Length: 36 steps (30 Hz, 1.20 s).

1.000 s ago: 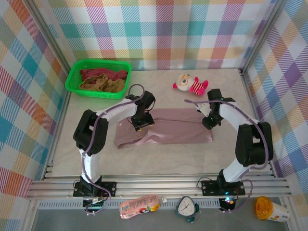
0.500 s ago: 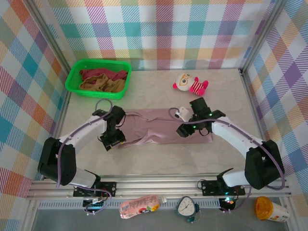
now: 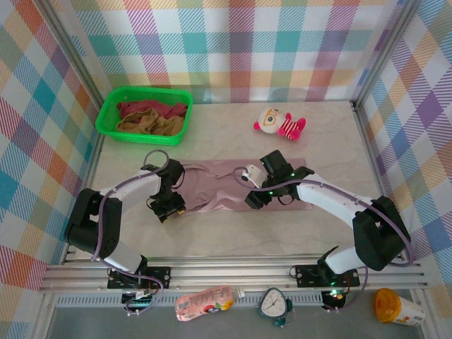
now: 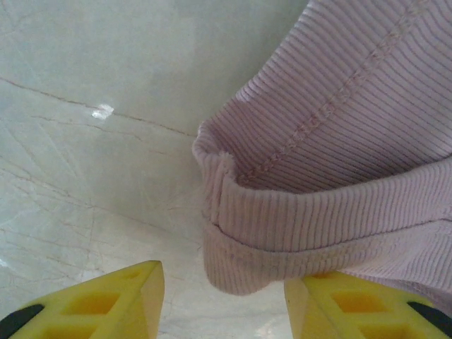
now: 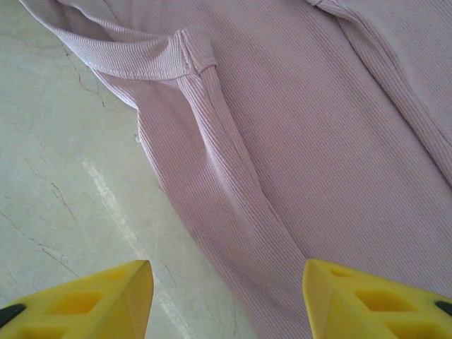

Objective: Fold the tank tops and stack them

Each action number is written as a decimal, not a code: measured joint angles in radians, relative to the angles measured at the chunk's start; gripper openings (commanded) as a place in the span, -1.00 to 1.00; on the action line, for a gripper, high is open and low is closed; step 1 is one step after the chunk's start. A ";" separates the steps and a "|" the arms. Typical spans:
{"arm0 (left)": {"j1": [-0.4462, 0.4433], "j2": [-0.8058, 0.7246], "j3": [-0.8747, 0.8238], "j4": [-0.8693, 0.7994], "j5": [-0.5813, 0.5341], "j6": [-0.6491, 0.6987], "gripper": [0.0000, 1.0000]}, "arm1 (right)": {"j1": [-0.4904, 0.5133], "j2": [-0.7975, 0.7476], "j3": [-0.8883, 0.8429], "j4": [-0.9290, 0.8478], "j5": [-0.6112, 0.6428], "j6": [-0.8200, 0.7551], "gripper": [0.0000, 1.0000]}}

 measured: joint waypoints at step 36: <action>0.078 0.062 0.208 -0.066 0.082 0.039 -0.84 | 0.032 0.135 -0.002 0.026 0.026 0.050 0.10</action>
